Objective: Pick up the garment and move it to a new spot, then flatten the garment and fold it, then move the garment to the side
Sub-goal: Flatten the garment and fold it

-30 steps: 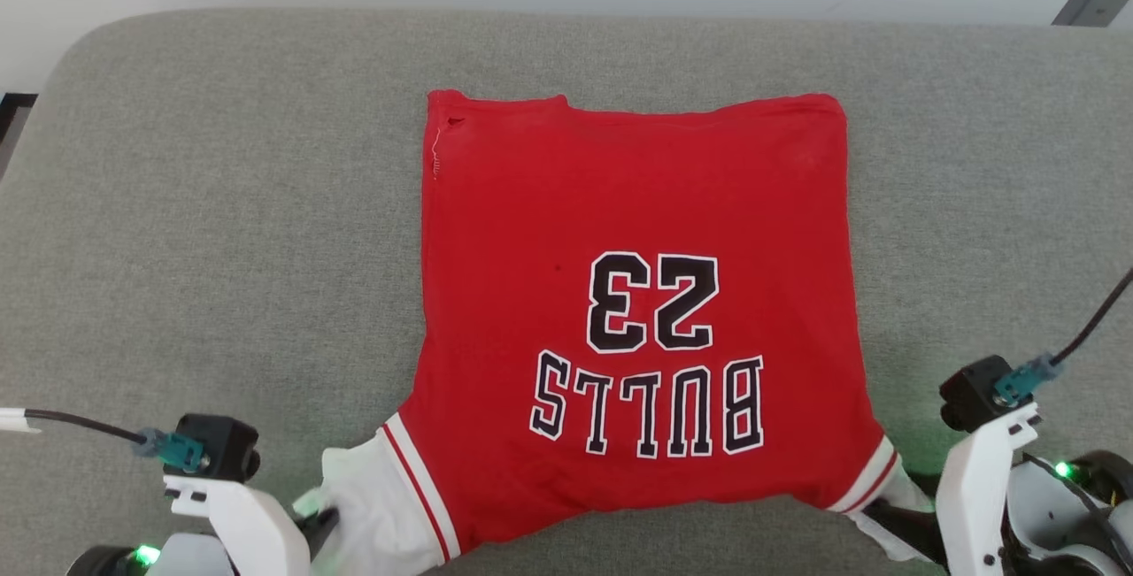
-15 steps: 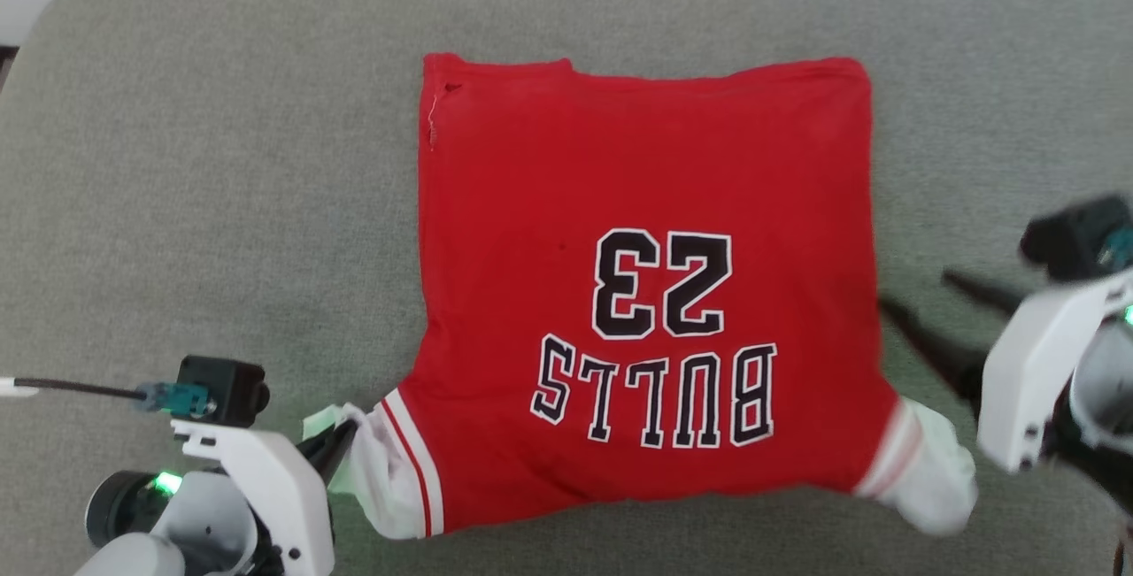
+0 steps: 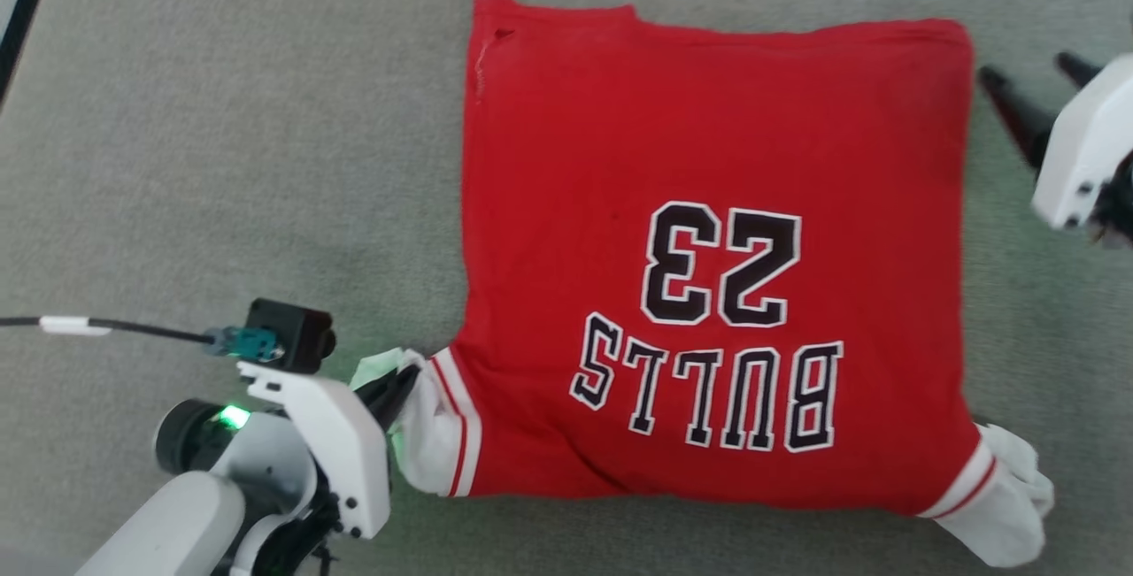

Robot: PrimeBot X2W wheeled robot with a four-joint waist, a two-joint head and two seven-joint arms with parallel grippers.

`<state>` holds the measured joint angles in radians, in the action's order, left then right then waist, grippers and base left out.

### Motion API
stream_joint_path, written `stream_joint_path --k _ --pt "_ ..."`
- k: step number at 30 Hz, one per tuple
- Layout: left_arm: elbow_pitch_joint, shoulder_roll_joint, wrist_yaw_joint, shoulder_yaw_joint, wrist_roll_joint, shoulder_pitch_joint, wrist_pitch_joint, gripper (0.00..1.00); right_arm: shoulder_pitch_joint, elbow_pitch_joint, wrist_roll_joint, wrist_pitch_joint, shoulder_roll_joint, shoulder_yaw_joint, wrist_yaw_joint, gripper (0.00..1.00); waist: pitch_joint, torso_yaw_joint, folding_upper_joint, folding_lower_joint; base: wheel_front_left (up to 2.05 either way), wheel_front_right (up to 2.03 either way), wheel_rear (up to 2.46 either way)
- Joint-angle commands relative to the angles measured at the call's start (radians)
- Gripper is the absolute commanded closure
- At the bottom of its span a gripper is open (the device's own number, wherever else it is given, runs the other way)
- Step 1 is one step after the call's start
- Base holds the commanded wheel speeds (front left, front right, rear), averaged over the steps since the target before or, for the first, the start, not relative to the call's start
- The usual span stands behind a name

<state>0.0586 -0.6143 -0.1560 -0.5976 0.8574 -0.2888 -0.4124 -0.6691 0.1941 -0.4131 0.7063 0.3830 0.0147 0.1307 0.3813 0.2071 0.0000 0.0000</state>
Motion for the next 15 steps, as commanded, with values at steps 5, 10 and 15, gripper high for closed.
stream_joint_path --k 5,10,15 --pt "-0.033 0.037 0.027 -0.018 -0.012 -0.053 0.010 1.00 -0.116 0.197 0.025 0.010 0.003 -0.012 0.000 0.00 0.050 0.054 0.0000 0.0000 0.00 0.00 0.00" --pt "-0.068 0.069 0.050 -0.027 -0.007 -0.087 0.022 1.00 -0.201 0.380 0.034 0.047 -0.022 0.000 0.000 0.00 0.085 0.085 0.0000 0.0000 0.00 0.00 0.00" --pt "-0.103 0.092 0.063 -0.035 -0.006 -0.107 0.032 1.00 -0.180 0.573 0.028 0.162 -0.057 0.073 0.000 0.00 0.098 0.100 0.0000 0.0000 0.00 0.00 0.00"
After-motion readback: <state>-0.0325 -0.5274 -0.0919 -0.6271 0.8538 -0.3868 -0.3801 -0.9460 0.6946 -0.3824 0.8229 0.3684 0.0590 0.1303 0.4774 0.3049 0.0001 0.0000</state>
